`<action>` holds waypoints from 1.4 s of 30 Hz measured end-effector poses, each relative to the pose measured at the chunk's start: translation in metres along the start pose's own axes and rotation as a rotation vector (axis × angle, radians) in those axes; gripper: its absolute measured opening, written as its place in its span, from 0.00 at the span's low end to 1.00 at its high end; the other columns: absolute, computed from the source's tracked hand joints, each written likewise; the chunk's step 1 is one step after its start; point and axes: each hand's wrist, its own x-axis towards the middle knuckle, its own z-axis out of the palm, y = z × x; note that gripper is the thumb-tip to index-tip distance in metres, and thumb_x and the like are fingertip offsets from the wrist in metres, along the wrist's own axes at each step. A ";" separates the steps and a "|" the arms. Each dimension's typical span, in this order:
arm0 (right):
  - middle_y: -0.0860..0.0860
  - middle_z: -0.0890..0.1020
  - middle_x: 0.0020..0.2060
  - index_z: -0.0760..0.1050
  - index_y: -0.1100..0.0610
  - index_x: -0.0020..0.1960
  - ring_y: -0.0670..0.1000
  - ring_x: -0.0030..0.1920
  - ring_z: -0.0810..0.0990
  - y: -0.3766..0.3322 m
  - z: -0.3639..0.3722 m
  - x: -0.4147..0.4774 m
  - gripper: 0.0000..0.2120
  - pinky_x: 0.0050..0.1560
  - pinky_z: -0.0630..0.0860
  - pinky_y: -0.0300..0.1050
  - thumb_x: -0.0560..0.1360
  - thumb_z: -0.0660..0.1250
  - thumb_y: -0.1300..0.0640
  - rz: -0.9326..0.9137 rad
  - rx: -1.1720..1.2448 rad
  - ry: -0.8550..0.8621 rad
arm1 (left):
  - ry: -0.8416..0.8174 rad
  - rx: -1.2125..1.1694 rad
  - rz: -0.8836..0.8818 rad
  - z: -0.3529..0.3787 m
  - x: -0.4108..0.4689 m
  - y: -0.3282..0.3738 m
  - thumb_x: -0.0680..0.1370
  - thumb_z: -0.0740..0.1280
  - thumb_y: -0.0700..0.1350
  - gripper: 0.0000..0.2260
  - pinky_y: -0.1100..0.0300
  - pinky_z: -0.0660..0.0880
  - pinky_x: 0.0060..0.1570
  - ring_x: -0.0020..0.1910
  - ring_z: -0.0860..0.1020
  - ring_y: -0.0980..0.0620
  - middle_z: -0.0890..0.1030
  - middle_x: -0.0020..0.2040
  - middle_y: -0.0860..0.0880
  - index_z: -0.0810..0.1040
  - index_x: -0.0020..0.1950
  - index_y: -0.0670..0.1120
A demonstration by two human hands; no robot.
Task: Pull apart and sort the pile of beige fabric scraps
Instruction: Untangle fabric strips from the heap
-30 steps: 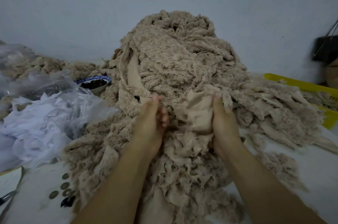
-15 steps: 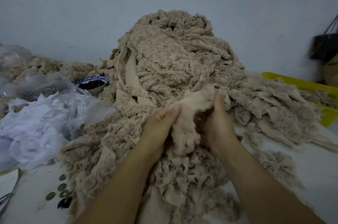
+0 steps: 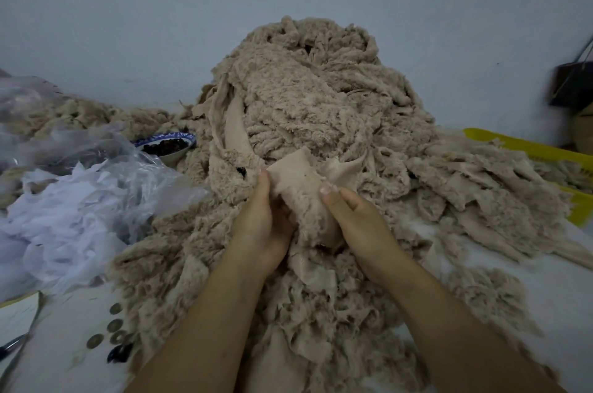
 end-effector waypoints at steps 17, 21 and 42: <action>0.38 0.79 0.33 0.75 0.39 0.40 0.37 0.34 0.77 0.002 -0.009 0.001 0.19 0.33 0.73 0.30 0.69 0.61 0.25 -0.050 -0.158 -0.009 | 0.025 -0.071 -0.039 0.003 -0.003 -0.003 0.84 0.61 0.52 0.19 0.55 0.83 0.41 0.52 0.85 0.45 0.85 0.55 0.39 0.82 0.58 0.39; 0.41 0.70 0.26 0.70 0.45 0.33 0.42 0.27 0.68 0.006 -0.003 0.000 0.18 0.27 0.65 0.33 0.80 0.63 0.42 -0.017 -0.176 -0.052 | -0.008 -0.266 -0.026 -0.005 0.003 0.003 0.85 0.57 0.53 0.20 0.50 0.82 0.53 0.55 0.84 0.45 0.84 0.57 0.39 0.79 0.61 0.38; 0.39 0.76 0.28 0.73 0.56 0.48 0.42 0.24 0.64 -0.010 -0.020 0.008 0.07 0.28 0.67 0.35 0.83 0.61 0.56 0.015 0.358 0.166 | 0.040 -0.214 0.040 0.000 0.001 -0.001 0.84 0.60 0.48 0.12 0.67 0.62 0.18 0.19 0.63 0.59 0.74 0.26 0.52 0.74 0.45 0.44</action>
